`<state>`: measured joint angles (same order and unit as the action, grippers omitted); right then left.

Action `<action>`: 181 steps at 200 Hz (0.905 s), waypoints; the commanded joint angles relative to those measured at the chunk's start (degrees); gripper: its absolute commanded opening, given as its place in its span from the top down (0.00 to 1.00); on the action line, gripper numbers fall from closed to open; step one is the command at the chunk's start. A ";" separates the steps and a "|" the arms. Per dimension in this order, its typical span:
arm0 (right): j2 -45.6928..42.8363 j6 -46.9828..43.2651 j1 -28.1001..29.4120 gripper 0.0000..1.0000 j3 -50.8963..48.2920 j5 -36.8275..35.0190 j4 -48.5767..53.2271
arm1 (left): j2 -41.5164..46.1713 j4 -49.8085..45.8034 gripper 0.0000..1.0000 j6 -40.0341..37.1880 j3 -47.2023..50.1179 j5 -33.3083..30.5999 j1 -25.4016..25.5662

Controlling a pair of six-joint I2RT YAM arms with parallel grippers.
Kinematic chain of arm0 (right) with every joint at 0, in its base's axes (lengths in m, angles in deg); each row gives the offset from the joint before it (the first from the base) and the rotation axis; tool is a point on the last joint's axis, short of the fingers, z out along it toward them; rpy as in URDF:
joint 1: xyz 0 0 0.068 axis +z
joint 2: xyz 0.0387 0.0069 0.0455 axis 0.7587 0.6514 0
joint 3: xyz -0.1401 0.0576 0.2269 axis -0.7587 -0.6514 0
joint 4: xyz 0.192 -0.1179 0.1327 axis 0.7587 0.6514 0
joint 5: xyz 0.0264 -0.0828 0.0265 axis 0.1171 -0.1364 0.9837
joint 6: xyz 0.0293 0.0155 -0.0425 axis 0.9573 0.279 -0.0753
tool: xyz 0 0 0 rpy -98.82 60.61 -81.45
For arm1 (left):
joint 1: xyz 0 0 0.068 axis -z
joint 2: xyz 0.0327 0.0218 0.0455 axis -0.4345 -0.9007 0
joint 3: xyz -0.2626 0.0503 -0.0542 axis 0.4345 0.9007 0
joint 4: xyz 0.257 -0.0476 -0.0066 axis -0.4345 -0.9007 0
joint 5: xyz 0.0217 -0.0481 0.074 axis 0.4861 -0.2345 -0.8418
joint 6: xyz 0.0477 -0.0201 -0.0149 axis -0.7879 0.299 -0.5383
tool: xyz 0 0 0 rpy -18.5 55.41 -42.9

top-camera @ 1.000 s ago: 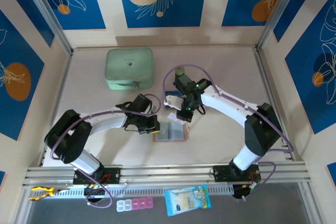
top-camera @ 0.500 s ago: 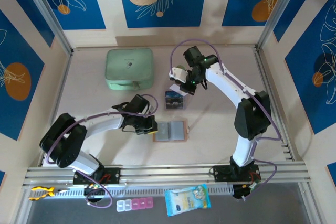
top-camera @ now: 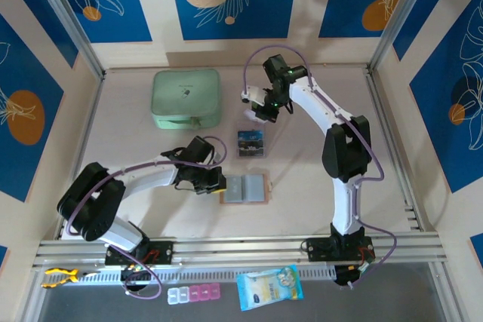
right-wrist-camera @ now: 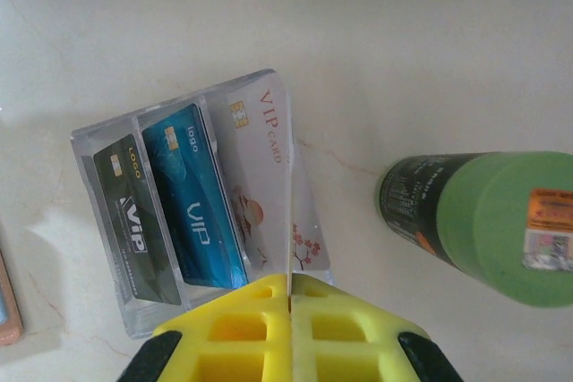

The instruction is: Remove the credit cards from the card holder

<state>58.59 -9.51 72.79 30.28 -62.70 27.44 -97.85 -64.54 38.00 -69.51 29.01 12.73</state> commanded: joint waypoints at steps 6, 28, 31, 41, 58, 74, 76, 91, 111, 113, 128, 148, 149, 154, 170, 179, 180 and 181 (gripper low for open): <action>1.98 -1.89 -0.04 1.00 1.84 2.36 2.67 | -0.22 -1.61 0.90 0.07 0.82 0.16 -0.36; 2.55 -2.20 -0.02 0.97 0.67 1.46 2.25 | -0.55 -1.78 0.90 0.02 0.64 0.38 -0.42; 2.58 -2.22 -0.05 0.96 0.47 1.36 2.16 | -0.62 -1.78 0.90 -0.02 0.64 0.35 -0.42; 2.81 -2.15 -0.06 0.95 0.01 0.90 1.90 | -0.75 -1.74 0.90 -0.03 0.56 0.49 -0.36; 3.27 -1.80 0.10 0.91 -0.14 0.88 1.93 | -0.84 -1.81 0.90 -0.17 0.39 0.52 -0.40; 3.44 -1.54 0.18 0.87 -0.45 0.99 1.30 | -0.71 -2.10 0.90 -0.28 0.29 0.31 -0.41; 3.44 -1.54 0.22 0.86 -0.45 0.97 1.21 | -0.67 -2.12 0.90 -0.28 0.29 0.27 -0.42; 3.45 -1.27 0.25 0.84 -0.34 0.86 0.92 | -0.41 -2.16 0.90 -0.17 0.55 0.19 -0.39; 3.36 -0.61 0.26 0.84 0.05 1.13 0.92 | -0.29 -1.93 0.90 -0.14 0.91 0.27 -0.42; 3.29 -0.52 0.28 0.84 0.07 1.14 0.92 | -0.33 -1.90 0.90 -0.14 0.91 0.31 -0.40; 2.77 0.31 0.29 0.85 0.03 1.53 0.79 | -0.39 -1.87 0.90 -0.12 0.91 0.48 -0.34; 1.42 1.86 0.36 0.85 -0.94 2.71 -0.18 | -0.36 -1.77 0.90 -0.05 0.82 0.44 -0.33; 1.34 1.92 0.37 0.85 -1.05 2.76 -0.24 | -0.38 -1.72 0.90 -0.08 0.86 0.47 -0.33; 0.92 2.56 0.38 0.85 -1.45 3.02 -0.59 | -0.39 -1.76 0.90 -0.07 0.82 0.53 -0.27; -0.25 5.85 0.71 0.85 -2.50 3.67 -1.65 | -0.39 -1.59 0.90 -0.04 0.86 0.46 -0.27; -0.85 9.14 0.84 0.85 -3.05 4.23 -2.45 | -0.40 -1.42 0.90 -0.07 0.99 0.36 -0.27; -0.94 9.51 0.83 0.85 -3.11 4.31 -2.57 | -0.36 -1.42 0.90 -0.04 0.99 0.34 -0.30; -0.99 9.88 0.82 0.85 -3.19 4.44 -2.67 | -0.38 -1.42 0.90 -0.03 0.99 0.33 -0.32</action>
<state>60.89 -6.56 72.99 28.90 -61.69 26.20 -97.96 -65.15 38.02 -69.38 29.01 12.73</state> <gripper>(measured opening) 0.153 0.100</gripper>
